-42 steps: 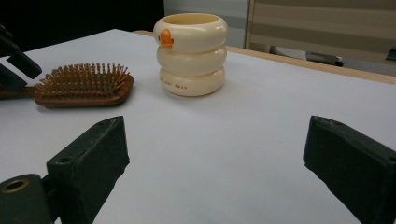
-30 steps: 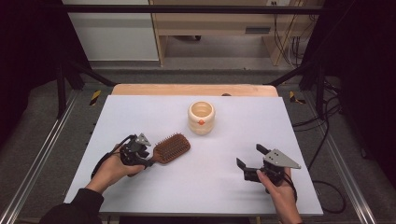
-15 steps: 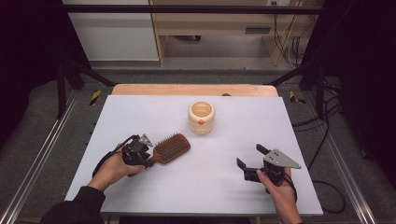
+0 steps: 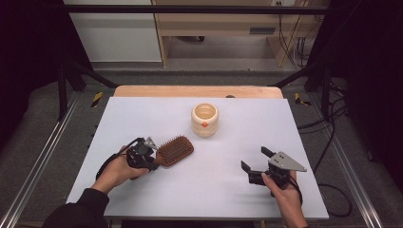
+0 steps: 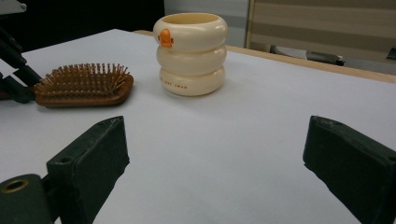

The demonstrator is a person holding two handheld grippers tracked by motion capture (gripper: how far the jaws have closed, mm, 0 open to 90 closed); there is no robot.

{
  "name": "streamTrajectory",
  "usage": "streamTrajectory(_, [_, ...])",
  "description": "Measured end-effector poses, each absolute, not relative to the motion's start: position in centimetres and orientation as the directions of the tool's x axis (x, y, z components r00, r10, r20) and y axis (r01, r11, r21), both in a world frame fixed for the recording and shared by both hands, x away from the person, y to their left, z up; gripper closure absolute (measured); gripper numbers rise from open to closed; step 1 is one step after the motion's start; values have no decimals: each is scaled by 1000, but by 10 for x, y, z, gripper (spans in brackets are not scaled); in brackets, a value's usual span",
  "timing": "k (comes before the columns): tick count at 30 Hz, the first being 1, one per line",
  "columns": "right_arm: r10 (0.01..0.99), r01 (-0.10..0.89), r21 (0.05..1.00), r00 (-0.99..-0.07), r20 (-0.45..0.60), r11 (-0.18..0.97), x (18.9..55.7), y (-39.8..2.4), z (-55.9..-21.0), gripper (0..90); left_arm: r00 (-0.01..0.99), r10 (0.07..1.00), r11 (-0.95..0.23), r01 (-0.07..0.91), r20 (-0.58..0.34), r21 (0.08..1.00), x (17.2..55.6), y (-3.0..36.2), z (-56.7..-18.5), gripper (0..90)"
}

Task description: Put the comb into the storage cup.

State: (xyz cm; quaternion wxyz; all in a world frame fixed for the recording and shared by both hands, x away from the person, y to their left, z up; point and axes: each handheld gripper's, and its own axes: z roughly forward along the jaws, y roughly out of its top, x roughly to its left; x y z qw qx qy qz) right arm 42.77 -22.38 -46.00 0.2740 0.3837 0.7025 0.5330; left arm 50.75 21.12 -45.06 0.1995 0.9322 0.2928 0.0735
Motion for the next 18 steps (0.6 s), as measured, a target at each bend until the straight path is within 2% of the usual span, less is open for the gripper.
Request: streamTrajectory(18, [831, 246, 959, -556, 22, 139, 428, -223, -460, 68, 823, 568, -751, 511, 15, 419, 507, 211, -451, 716])
